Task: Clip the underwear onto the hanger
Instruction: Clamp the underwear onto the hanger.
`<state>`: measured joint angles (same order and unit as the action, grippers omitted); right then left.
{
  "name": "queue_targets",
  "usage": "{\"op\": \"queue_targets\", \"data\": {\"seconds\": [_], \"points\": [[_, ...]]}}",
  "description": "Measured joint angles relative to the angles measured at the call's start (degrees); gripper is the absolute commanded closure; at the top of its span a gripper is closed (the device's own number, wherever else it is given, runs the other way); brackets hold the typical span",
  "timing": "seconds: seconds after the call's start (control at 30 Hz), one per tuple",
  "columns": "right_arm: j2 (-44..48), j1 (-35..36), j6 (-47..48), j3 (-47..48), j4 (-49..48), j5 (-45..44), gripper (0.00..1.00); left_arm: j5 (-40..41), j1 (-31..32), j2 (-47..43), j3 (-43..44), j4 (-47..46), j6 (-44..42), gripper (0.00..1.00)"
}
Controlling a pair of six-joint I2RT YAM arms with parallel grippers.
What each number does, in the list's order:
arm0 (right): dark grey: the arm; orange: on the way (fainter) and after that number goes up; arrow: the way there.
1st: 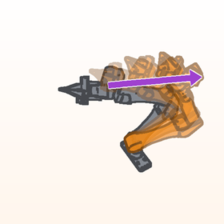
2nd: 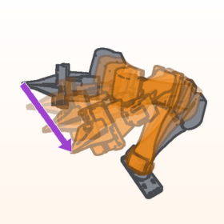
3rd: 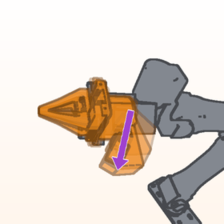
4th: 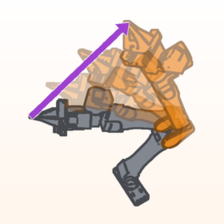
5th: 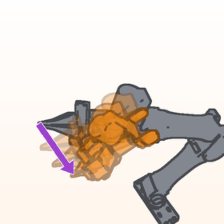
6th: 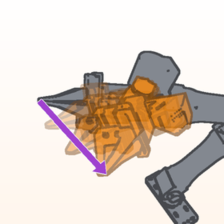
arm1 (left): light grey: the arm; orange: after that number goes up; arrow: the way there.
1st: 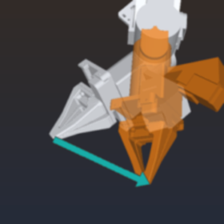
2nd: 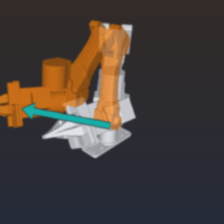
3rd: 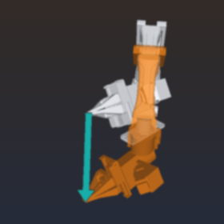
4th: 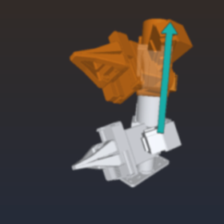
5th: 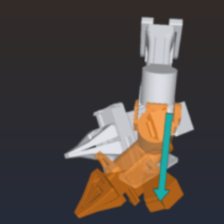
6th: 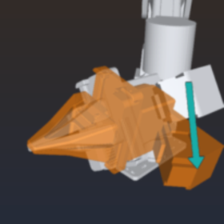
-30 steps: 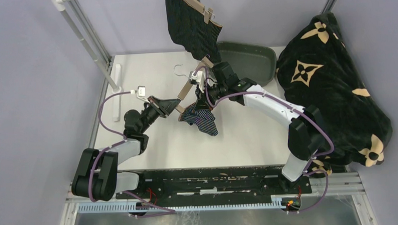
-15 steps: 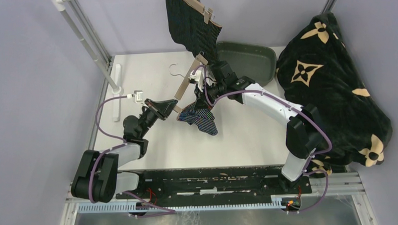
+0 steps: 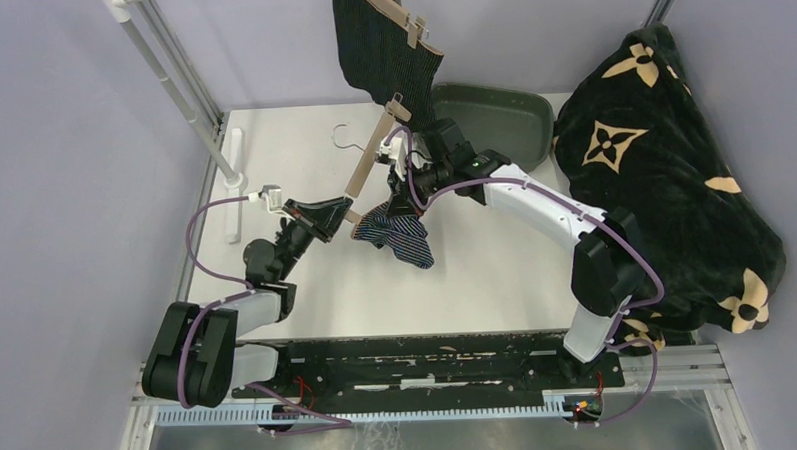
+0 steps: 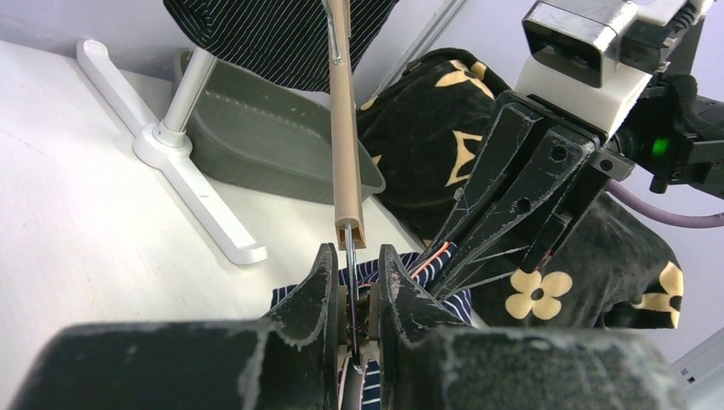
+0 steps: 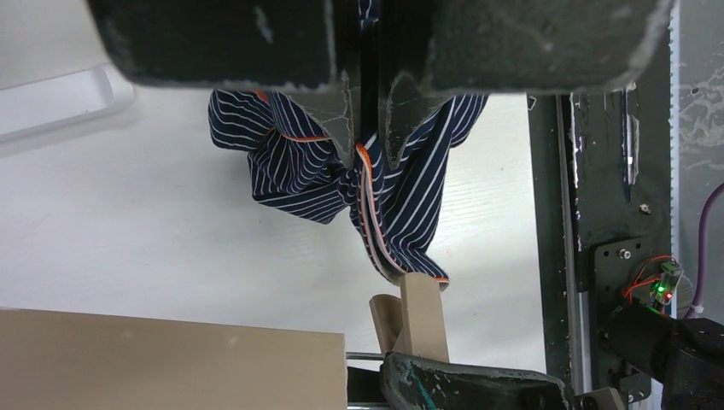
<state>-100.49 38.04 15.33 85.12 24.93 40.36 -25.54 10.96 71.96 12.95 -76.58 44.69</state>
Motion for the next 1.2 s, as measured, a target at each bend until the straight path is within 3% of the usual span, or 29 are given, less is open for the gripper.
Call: {"op": "queue_targets", "data": {"seconds": [0.47, 1.2], "points": [[-0.8, 0.0, 0.0, 0.9, 0.4, 0.2, 0.99, 0.1, 1.0, 2.2, -0.3, -6.3, -2.3, 0.97], [-0.8, 0.0, -0.1, 1.4, 0.4, 0.7, 0.99, 6.0, 3.5, 3.7, -1.1, -7.8, -7.9, 0.97]]}}
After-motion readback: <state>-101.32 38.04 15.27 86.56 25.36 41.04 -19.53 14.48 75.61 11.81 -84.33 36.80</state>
